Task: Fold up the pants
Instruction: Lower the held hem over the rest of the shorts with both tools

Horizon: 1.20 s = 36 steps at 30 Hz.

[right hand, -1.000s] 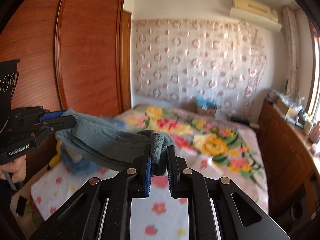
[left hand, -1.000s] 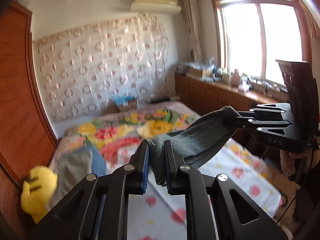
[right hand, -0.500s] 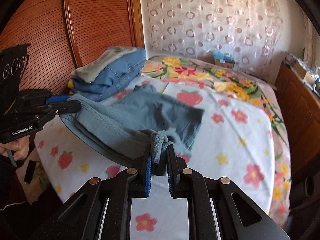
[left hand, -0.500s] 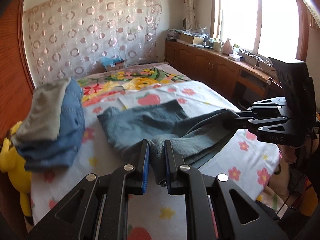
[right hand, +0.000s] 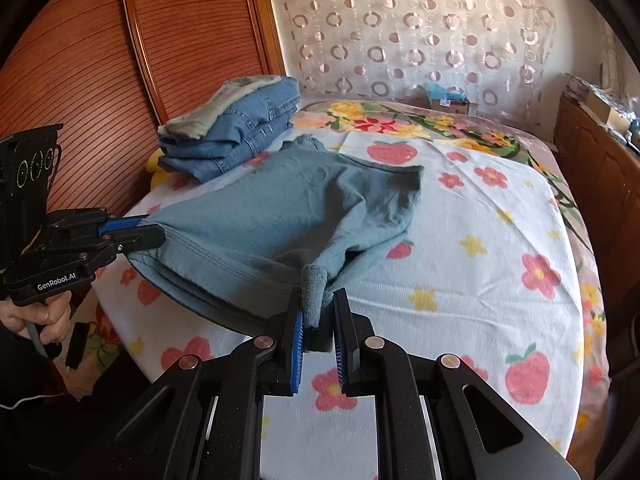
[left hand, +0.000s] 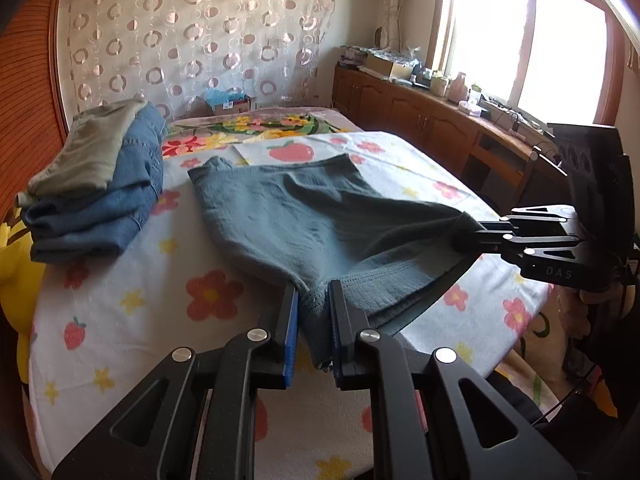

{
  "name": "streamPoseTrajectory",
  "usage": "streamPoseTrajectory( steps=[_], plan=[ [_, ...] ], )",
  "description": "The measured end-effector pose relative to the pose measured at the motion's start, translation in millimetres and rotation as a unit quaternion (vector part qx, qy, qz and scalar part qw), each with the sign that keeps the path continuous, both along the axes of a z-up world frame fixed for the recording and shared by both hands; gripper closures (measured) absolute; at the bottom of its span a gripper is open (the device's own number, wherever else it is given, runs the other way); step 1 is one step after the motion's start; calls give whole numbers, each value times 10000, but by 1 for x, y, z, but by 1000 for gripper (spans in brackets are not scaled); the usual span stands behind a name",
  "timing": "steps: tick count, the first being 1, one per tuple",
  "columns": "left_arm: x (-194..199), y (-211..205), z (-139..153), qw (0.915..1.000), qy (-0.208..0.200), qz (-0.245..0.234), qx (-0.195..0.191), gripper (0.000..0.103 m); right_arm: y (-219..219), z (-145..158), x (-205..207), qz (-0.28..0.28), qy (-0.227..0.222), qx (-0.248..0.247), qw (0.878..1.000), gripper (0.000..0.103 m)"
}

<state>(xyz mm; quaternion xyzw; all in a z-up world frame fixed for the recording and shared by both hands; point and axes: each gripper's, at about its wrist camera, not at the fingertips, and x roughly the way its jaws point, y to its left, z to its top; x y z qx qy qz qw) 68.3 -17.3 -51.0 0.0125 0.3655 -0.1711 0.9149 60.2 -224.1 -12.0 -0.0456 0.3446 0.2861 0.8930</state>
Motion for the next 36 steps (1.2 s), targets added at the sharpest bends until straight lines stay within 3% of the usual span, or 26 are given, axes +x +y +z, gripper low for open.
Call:
streamPoseTrajectory(
  steps=[14,36],
  plan=[
    [-15,-5,-25,9996,250,-29,140,88,2,-25,-9,-35,227,-78,9997,90],
    [-40,-10,-3,9993,86,-374,4,88,-24,-9,-27,-72,182,345,9992,90]
  ],
)
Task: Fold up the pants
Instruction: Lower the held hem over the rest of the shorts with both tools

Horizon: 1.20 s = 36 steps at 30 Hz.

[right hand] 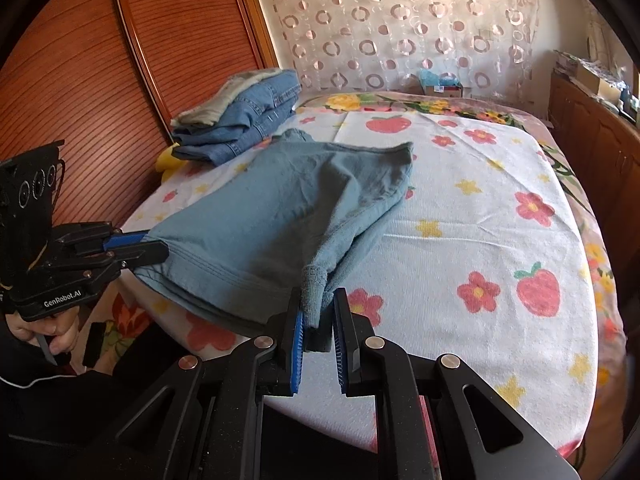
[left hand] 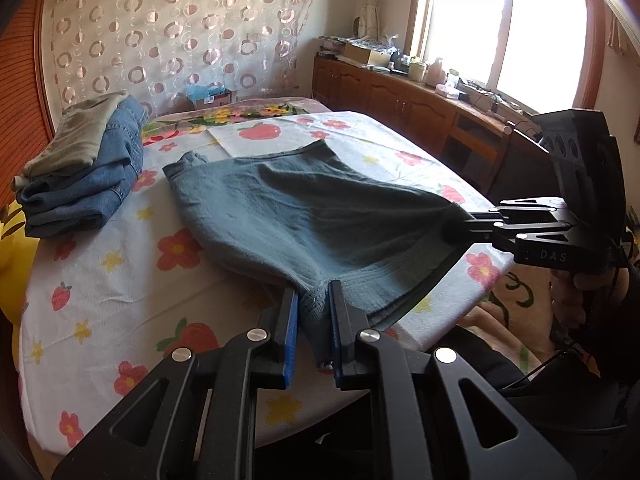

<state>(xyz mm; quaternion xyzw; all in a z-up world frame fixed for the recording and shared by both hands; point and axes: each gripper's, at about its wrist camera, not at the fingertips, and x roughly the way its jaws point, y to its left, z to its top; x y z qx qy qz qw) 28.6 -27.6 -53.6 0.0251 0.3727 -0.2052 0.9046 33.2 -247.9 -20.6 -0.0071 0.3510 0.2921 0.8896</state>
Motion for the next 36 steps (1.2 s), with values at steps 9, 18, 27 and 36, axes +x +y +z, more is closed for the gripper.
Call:
streamPoseTrajectory(
  steps=[9,18,27,36],
  plan=[
    [24,5,9,9998,-127,107,-52,88,5,0,17,-67,-138,15,9999,90],
    [51,8,23,9991,-339,261,-1,88,11,6,43,-251,-280,214,9991,90],
    [81,20,27,9981,-390,470,25,88,24,9,71,-315,-393,254,9984,90],
    [116,26,26,9972,-344,654,122,88,46,2,115,-404,-394,263,9981,90]
  ],
)
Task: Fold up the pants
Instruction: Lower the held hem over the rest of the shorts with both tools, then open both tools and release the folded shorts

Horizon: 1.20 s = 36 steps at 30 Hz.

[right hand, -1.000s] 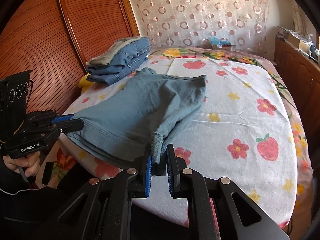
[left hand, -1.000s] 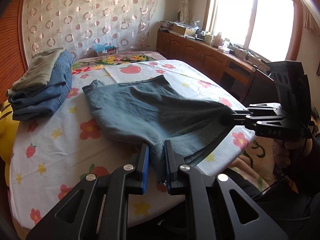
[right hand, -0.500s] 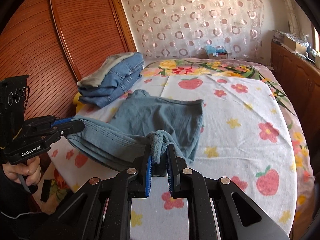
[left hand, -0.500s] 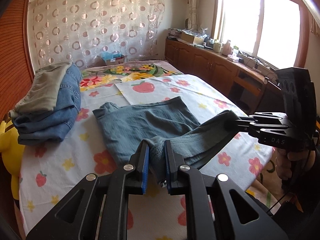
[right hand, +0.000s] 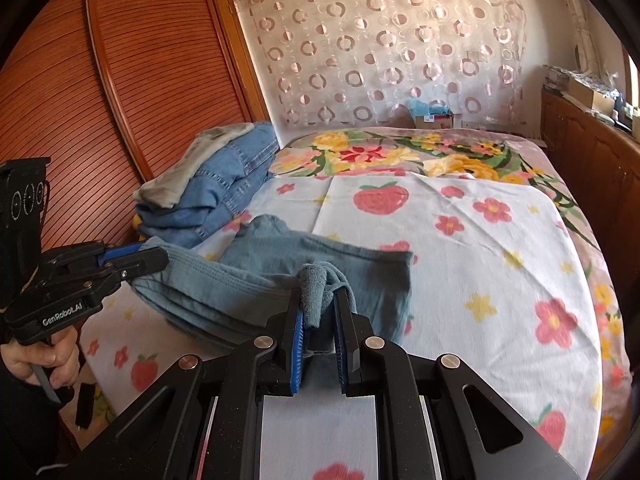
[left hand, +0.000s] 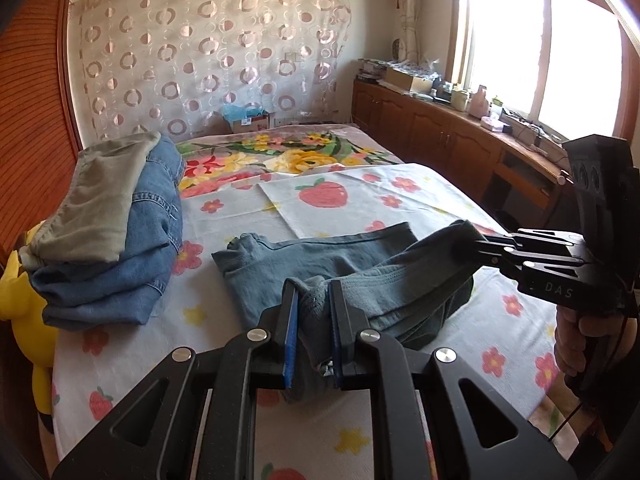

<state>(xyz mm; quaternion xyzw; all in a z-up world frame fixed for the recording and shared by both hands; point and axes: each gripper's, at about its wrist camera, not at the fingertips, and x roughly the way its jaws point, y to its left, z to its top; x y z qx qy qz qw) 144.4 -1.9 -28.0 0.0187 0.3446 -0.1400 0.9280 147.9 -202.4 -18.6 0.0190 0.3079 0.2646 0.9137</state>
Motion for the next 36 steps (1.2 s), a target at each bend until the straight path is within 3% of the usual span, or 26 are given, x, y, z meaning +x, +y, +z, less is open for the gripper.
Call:
streamPoseTrajectory(
  steps=[8,14,16,17,19,21,23,24,25,33,36],
  plan=[
    [22,3,-14,9997,195,138,-6,88,8,-14,35,-110,219,-20,9997,90],
    [18,6,-19,9997,166,172,-41,83,3,-13,38,-190,190,-13,9996,76],
    [17,6,-18,9997,157,189,-36,75,-2,-10,34,-256,122,-1,9996,67],
    [16,6,-17,9997,136,202,-41,72,-5,-9,32,-274,96,-5,9996,67],
    [15,9,-14,9996,84,246,-87,55,-9,-9,26,-297,29,-33,9995,67],
    [13,12,-12,9995,57,252,-155,54,-12,-13,21,-281,27,-91,9996,67],
    [13,13,-13,9995,105,253,-134,39,-14,-19,18,-241,80,-150,9996,67],
    [12,14,-15,9995,111,256,-161,22,-15,-22,16,-229,126,-185,9995,67],
    [11,15,-17,9994,109,246,-206,20,-14,-27,15,-204,188,-220,9994,67],
    [1,23,-47,9983,442,365,-129,20,-9,-39,16,22,435,-284,9986,67],
    [-6,25,-56,9979,546,328,-121,30,-9,-39,16,77,450,-289,9985,67]
  ],
)
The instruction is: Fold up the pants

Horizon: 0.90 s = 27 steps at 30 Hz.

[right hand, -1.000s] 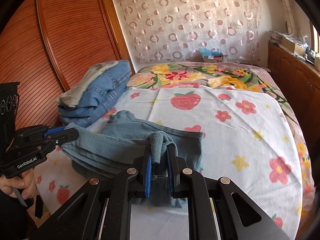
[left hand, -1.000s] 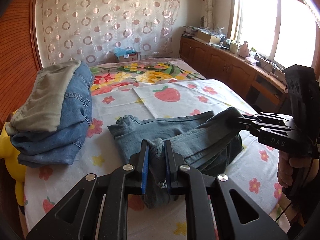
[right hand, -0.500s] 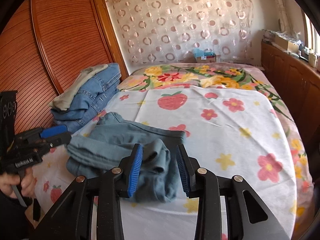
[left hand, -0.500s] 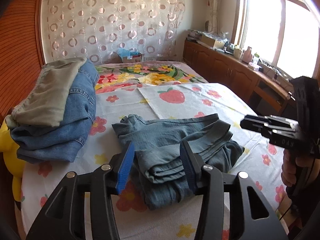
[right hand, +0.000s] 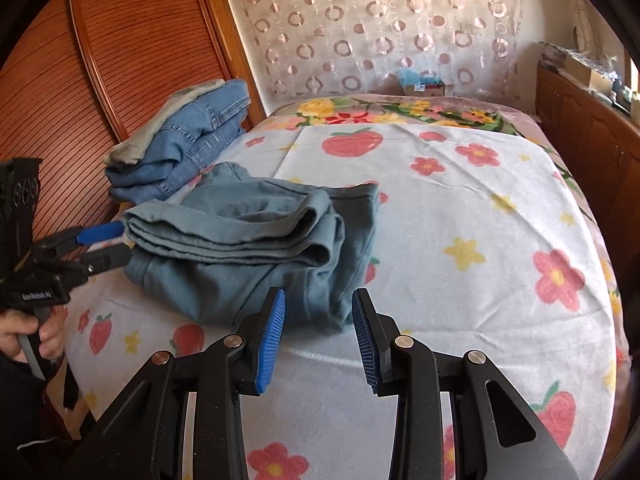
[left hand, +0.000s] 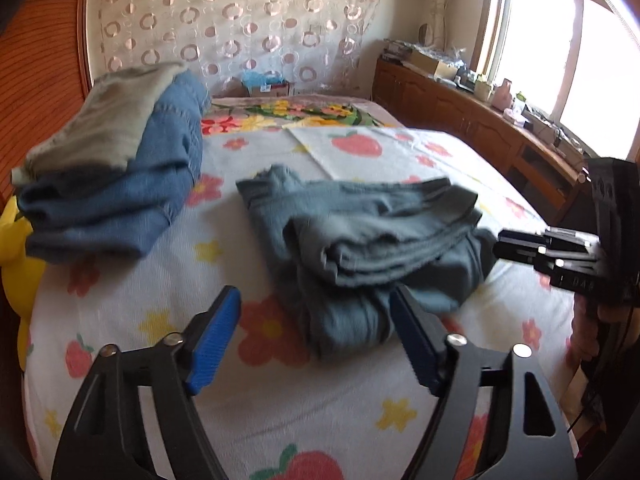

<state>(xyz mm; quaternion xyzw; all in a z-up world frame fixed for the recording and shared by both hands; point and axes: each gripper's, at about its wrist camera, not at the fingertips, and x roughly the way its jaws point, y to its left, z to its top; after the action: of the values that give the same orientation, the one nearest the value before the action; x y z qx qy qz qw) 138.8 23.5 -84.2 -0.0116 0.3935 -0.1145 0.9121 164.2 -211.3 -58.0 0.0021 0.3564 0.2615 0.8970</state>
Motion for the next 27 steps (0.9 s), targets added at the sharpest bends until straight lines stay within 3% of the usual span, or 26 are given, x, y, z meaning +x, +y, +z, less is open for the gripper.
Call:
streamPoseTrajectory(
  steps=[1,7,8,12,13,15,17,20,24,27],
  plan=[
    [-1,0,-3,10000,52,-14,9,37,1,0,1,4,9,-24,10000,67],
    [0,-7,-15,9995,224,-204,6,51,0,-5,5,34,65,-50,10000,67],
    [1,-9,-17,9995,233,-215,34,52,1,-6,4,56,86,-71,9999,70],
    [8,-9,-21,9992,353,-125,115,54,-4,-4,2,112,75,-101,9999,97],
    [9,-8,-22,9991,390,-116,113,54,-10,0,1,-10,-26,-91,10000,99],
    [9,-7,-22,9991,375,-142,103,54,-20,5,0,-329,-164,38,9993,99],
    [8,-7,-23,9992,364,-140,131,54,-25,4,1,-257,-37,229,9994,99],
    [7,-6,-23,9992,356,-149,75,56,-21,-3,1,-249,12,28,9997,99],
    [3,-7,-18,9993,257,-254,-86,80,-22,-1,1,-226,38,62,9997,99],
    [-1,-8,-16,9996,164,-239,-3,87,-21,1,0,-202,32,56,9998,99]
  ],
)
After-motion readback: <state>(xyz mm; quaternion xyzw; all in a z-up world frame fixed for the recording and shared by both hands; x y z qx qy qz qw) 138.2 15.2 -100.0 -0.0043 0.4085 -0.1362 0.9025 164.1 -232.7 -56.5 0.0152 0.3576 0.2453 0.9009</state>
